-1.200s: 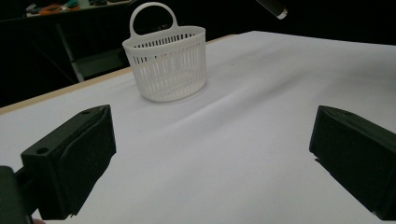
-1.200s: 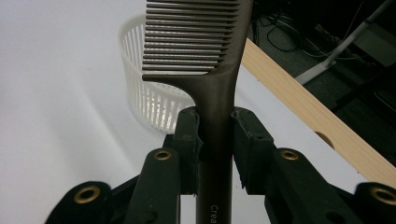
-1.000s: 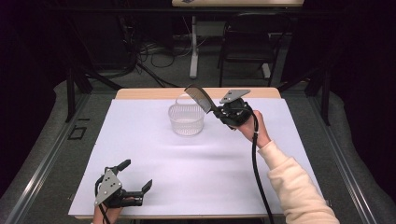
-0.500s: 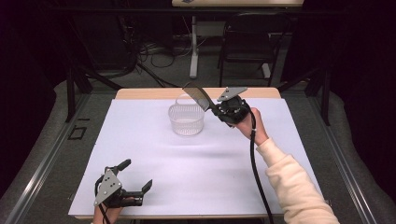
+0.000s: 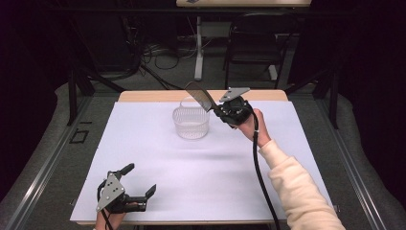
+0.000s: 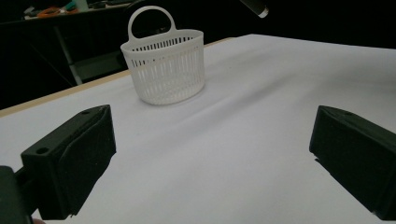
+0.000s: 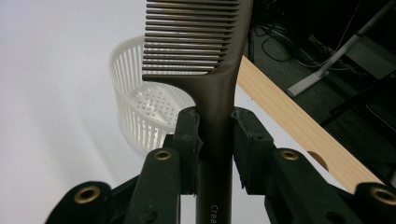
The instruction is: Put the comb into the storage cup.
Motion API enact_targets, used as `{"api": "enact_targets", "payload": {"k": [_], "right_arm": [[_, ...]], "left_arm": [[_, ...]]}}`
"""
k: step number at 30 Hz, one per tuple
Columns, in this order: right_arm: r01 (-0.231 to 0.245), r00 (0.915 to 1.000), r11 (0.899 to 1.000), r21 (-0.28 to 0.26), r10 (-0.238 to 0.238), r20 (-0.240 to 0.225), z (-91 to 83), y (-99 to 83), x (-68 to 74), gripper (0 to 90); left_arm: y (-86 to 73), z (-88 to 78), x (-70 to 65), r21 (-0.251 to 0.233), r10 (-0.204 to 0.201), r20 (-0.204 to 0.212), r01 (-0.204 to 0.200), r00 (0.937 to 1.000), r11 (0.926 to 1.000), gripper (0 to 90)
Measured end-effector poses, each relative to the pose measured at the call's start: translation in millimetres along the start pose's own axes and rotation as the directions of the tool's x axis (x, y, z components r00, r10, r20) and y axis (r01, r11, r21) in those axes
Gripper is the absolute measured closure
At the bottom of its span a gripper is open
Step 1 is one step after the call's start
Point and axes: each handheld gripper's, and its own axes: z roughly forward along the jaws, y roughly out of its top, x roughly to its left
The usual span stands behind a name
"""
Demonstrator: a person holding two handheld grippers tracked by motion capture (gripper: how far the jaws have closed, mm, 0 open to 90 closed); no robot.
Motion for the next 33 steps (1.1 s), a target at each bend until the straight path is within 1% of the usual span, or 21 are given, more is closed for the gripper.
{"api": "enact_targets", "payload": {"k": [10,18,24,33], "right_arm": [[-0.008,0.9999,0.999,-0.032,0.008,0.007,5.7,5.3,1.9,72.8],[-0.009,0.9999,0.999,-0.044,0.009,0.007,10.3,7.9,1.7,72.8],[-0.006,0.9997,0.998,-0.061,0.007,0.024,13.4,9.4,2.6,72.8],[-0.008,0.9995,0.996,-0.084,0.011,0.029,18.1,14.4,3.0,72.8]], "left_arm": [[0.1,-0.1,-0.1,0.0,0.001,0.001,-0.001,1.0,1.0,0.5],[0.1,0.0,0.0,-0.001,0.002,0.0,-0.002,1.0,1.0,0.4],[0.0,-0.2,0.3,-0.003,0.003,0.0,-0.003,1.0,1.0,0.4],[0.0,-0.5,0.5,-0.006,-0.001,-0.004,0.001,1.0,1.0,0.4]]}}
